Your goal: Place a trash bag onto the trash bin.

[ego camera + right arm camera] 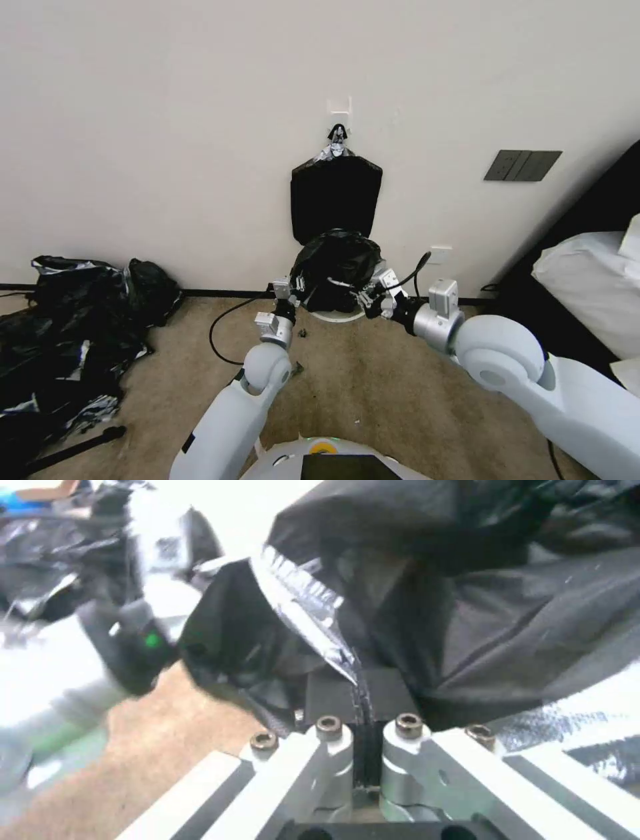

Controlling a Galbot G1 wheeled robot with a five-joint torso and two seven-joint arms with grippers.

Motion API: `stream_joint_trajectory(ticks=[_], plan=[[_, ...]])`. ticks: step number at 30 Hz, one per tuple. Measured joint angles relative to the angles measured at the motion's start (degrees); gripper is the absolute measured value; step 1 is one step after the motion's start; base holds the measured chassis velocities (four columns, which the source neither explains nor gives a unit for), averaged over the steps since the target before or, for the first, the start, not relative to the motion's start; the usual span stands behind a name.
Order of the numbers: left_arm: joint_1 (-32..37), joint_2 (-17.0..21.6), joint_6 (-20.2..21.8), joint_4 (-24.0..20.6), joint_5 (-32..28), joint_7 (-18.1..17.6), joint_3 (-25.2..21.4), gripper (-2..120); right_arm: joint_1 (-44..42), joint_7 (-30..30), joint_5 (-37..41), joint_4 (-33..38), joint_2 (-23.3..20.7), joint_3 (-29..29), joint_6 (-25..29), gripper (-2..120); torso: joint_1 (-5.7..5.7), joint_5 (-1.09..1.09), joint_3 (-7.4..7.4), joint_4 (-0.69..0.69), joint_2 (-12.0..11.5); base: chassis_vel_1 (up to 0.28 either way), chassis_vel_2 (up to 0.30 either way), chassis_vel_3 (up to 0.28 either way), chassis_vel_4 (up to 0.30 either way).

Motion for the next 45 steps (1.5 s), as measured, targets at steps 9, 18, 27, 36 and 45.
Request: stream_joint_trajectory(ticks=[9, 18, 27, 36, 45], plan=[[-2.4, 0.9, 3.5, -1.0, -6.7, -2.4, 0.4, 2, -4.0, -15.6, -16.5, -2.9, -0.7, -1.5, 7.3, 0, 0.00, 0.01, 0.00, 0.00, 0.0, 0.000, 0.000, 0.000, 0.000], [-2.7, 1.3, 6.3, -2.6, -12.3, -4.4, 0.2, 2, -6.0, -20.0, -23.2, -4.5, -1.6, -2.8, 9.3, 0, 0.00, 0.00, 0.00, -0.01, 0.0, 0.000, 0.000, 0.000, 0.000], [-2.8, 1.7, 8.3, -4.0, -19.1, -6.5, -1.2, 2, -7.9, -22.0, -33.0, -6.5, -1.9, -1.8, 12.2, 0, 0.00, 0.01, 0.00, 0.01, 0.0, 0.000, 0.000, 0.000, 0.000], [-3.6, 0.9, 9.5, -4.5, -23.8, -9.8, -1.8, 2, -9.1, -25.1, -39.8, -8.8, -1.5, -1.6, 18.5, 0, 0.00, 0.01, 0.00, 0.00, 0.0, 0.000, 0.000, 0.000, 0.000], [-3.4, 0.7, 9.9, -5.0, -25.2, -10.2, -1.9, 2, -9.2, -23.1, -42.6, -11.5, -1.2, -0.4, 19.5, 4, 0.00, 0.01, 0.00, 0.00, 0.0, 0.000, 0.000, 0.000, 0.000]])
